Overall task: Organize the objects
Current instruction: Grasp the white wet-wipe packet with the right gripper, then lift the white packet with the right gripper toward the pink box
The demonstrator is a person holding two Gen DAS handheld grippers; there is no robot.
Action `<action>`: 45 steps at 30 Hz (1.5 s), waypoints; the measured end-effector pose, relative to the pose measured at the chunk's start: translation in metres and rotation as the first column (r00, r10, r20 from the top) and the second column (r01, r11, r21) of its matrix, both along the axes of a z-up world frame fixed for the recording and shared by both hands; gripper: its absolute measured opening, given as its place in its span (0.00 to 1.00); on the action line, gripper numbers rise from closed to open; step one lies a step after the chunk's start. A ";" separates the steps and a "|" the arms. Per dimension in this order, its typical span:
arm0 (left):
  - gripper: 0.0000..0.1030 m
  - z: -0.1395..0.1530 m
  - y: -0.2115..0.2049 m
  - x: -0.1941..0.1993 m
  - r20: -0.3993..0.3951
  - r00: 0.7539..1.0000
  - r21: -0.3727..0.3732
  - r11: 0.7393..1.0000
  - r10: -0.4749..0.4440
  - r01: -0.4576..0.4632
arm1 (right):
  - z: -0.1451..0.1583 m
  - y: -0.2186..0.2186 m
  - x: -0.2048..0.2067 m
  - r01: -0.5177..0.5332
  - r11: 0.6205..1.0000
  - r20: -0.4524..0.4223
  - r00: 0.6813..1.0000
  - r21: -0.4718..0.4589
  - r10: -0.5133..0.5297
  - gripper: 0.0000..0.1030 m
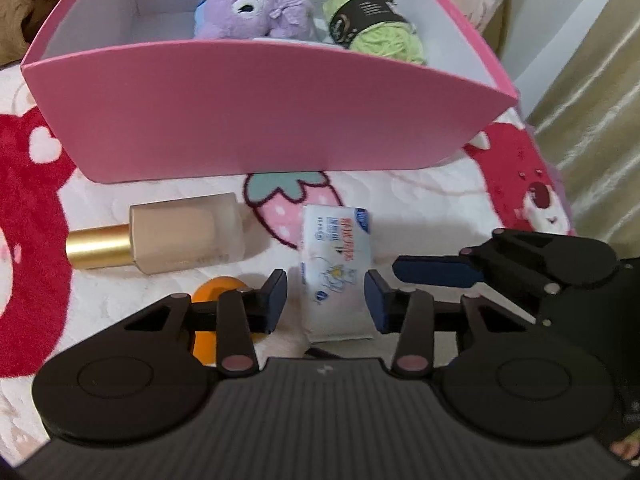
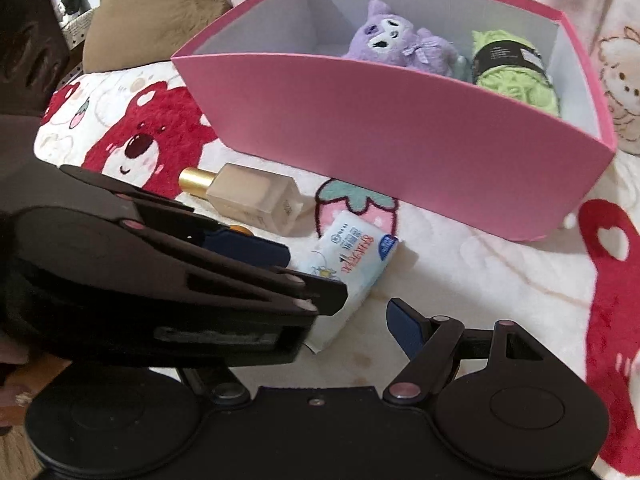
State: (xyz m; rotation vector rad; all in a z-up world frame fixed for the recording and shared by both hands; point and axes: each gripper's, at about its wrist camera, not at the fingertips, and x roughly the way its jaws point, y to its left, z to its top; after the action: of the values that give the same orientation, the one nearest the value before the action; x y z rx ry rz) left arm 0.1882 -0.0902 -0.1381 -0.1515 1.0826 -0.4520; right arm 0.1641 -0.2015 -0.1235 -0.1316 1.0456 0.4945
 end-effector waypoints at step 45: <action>0.26 -0.010 -0.027 0.016 0.023 0.999 -0.126 0.992 -0.023 0.026 | -0.011 -0.065 0.024 0.235 0.972 -0.144 0.962 -0.007 -0.233 0.50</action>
State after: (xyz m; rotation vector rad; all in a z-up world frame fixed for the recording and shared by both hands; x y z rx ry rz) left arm 0.2045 -0.1174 -0.1479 -0.2445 1.0363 -0.5432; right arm 0.1878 -0.2662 -0.1344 0.0381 1.1823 0.2972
